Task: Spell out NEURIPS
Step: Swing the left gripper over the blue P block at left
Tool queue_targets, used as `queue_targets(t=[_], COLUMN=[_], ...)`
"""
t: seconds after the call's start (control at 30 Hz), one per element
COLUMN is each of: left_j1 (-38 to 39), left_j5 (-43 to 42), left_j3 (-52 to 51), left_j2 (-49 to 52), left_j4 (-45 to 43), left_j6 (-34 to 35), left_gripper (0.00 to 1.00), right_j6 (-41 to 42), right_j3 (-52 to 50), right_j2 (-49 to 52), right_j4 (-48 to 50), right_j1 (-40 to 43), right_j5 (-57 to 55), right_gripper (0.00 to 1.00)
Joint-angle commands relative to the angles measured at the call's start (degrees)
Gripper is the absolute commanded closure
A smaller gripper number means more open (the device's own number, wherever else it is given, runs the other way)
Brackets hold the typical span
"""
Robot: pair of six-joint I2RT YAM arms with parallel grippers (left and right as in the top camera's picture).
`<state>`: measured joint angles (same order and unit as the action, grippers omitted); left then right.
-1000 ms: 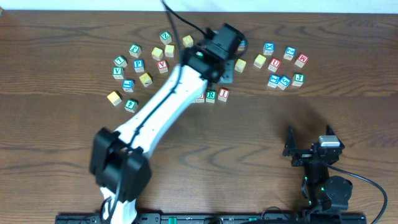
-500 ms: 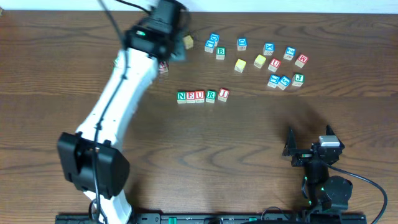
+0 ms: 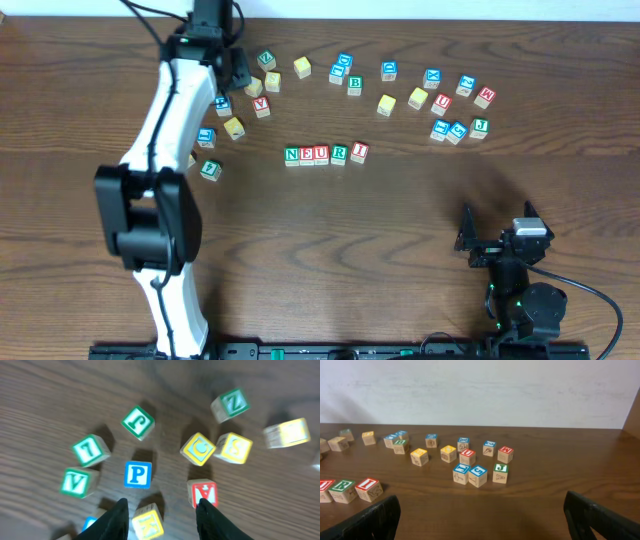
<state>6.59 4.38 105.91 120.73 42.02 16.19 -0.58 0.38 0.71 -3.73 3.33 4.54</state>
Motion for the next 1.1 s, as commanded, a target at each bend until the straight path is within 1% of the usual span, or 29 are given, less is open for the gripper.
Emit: queue_targets(t=[0.0,0.13,0.27,0.33,0.7,0.8,1.07], left_j1=[-0.1,-0.1,-0.1,-0.2,-2.0,-2.1,-2.1], left_j5=[1.8,5.1,6.9,7.5,7.6,5.4,5.1], left_j3=[0.9,0.9,0.8,0.3,-3.4,-3.5,-3.5], left_j2=[2.4,3.6,3.6,3.7,3.7,4.1,8.1], left_j4=[-1.4,-2.4,-2.5,-3.0,-7.8,-8.7,-8.9], left_j6=[-1.4,-1.4,-1.4,-1.4,-1.4,-3.3,-3.7], left_gripper=[0.56,0.52,0.44,0.44,0.43,0.44,0.44], right_j6=[0.5,0.5,0.5,0.5,0.5,0.5,0.5], right_j3=[-0.1,-0.1,-0.1,-0.1,-0.1,-0.1,-0.1], right_j2=[-0.3,-0.3,-0.3,-0.3,-0.3,-0.3,-0.3], right_j4=[-0.2,-0.2,-0.2,-0.2,-0.2,-0.2,-0.2], right_j1=[0.3,0.3,0.3,0.3,0.3,0.3,0.3], right_j5=[0.3,0.3,0.3,0.3,0.3,0.3,0.3], right_gripper=[0.01,0.01,0.01,0.01,0.01,0.01,0.01])
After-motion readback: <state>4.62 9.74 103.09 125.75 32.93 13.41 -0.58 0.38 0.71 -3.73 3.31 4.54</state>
